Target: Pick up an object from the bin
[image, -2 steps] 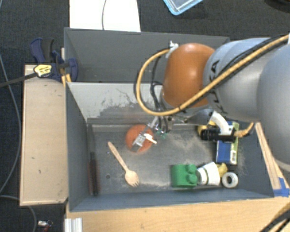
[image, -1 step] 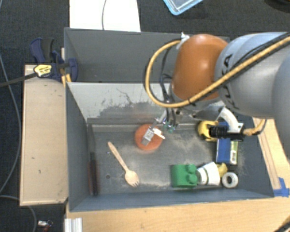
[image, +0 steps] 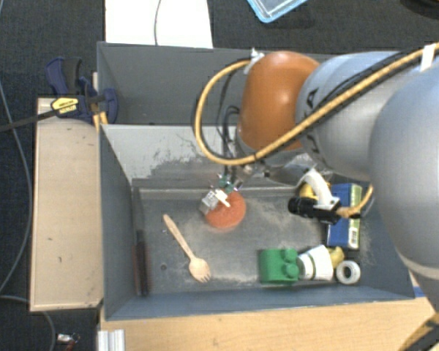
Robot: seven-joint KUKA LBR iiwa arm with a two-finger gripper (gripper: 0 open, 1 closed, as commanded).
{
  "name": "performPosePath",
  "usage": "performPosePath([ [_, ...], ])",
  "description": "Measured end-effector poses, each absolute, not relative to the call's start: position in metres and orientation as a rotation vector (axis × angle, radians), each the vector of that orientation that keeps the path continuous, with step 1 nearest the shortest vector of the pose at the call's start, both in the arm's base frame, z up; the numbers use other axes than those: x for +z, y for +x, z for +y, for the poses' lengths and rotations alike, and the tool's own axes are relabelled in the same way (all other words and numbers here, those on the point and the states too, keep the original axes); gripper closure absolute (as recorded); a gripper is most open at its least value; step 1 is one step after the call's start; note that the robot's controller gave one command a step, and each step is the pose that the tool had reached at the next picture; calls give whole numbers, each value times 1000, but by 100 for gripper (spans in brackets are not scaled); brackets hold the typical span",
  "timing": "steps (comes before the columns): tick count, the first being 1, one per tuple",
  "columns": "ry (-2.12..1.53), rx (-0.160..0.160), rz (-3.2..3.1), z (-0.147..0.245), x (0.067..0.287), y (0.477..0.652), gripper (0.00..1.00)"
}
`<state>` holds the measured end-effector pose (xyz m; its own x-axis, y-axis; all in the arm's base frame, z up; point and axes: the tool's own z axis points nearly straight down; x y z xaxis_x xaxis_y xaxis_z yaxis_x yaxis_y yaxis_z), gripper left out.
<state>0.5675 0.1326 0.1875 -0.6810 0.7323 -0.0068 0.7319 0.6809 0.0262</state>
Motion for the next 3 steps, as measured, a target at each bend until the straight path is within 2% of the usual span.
performPosePath([
  [1,1048,36,2938,102,162,562,0],
  [2,1085,34,2927,83,189,568,0],
  [3,1168,37,2891,117,200,569,0],
])
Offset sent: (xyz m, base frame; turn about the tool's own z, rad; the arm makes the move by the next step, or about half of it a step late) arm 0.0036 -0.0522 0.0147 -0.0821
